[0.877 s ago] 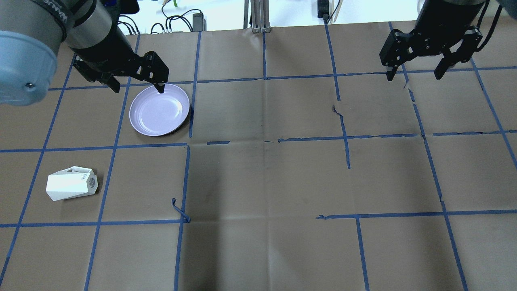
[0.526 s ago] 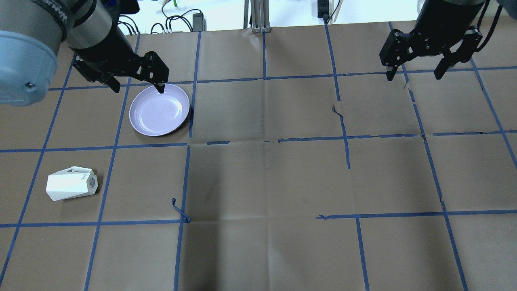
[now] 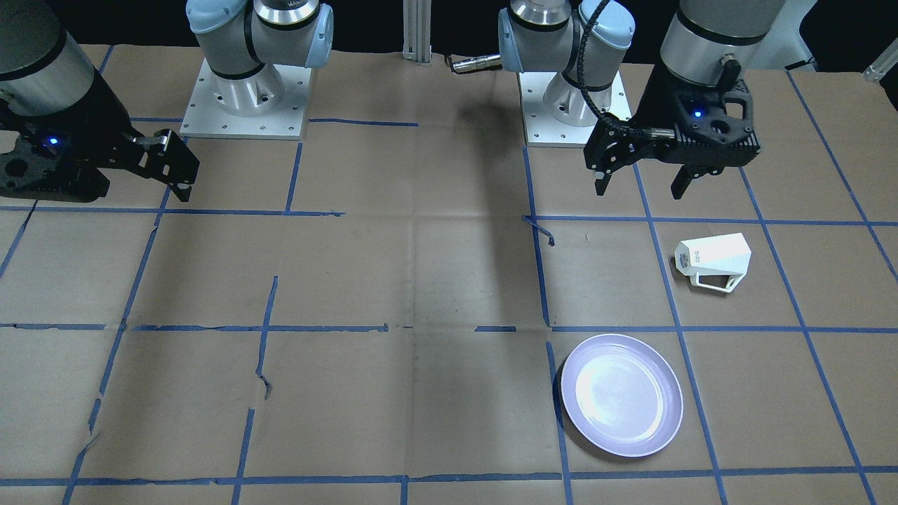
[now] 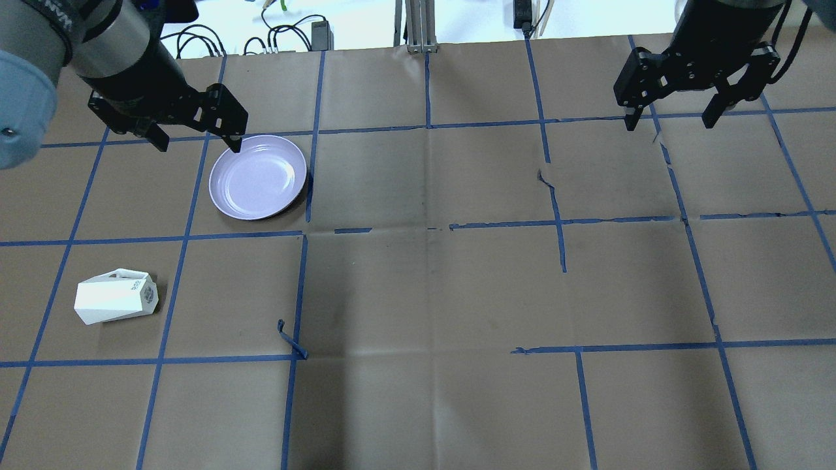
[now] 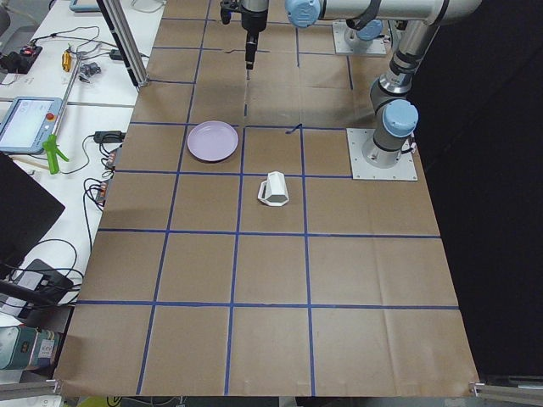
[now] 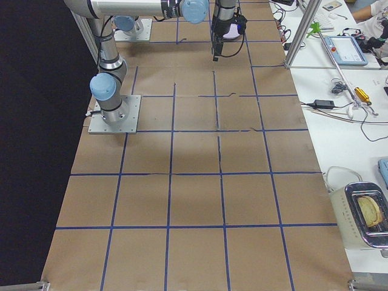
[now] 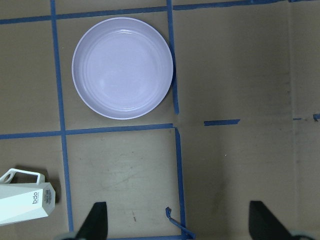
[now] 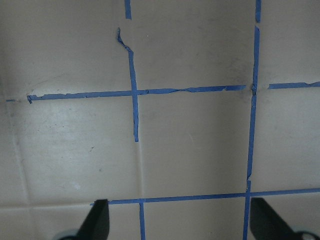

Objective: Flip cup and place on plate
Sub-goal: 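Move the left gripper away from the plate toward the white mug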

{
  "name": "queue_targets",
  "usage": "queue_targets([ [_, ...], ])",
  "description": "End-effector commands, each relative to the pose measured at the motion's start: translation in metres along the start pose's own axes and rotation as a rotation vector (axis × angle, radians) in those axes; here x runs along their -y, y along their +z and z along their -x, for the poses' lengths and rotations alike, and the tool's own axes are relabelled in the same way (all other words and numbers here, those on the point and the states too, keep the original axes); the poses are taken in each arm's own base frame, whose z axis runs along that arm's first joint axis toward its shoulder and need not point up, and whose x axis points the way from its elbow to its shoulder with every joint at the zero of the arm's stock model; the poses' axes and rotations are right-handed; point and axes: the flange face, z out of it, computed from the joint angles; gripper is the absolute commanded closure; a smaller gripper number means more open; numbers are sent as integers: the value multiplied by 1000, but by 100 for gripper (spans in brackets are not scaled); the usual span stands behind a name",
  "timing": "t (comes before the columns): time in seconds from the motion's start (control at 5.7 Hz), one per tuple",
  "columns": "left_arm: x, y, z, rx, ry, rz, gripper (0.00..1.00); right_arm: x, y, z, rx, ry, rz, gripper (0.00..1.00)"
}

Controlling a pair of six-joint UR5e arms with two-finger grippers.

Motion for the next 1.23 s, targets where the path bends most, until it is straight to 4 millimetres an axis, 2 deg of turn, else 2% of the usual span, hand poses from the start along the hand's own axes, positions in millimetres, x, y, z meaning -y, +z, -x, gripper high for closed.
queue_targets([
  [0.0, -26, -15, 71, 8, 39, 25, 2, 0, 0, 0, 0, 0, 0, 0],
  [0.35, -53, -15, 183, 2, 203, 43, 2, 0, 0, 0, 0, 0, 0, 0],
  [0.53, -71, -14, 233, -1, 156, 51, 2, 0, 0, 0, 0, 0, 0, 0],
  [0.7, -84, -13, 260, 0, 118, 53, 2, 0, 0, 0, 0, 0, 0, 0],
  [0.88, -95, -1, 297, -49, 32, 36, 2, 0, 0, 0, 0, 0, 0, 0],
  [1.05, -114, 21, 345, -129, -79, 19, 2, 0, 0, 0, 0, 0, 0, 0],
])
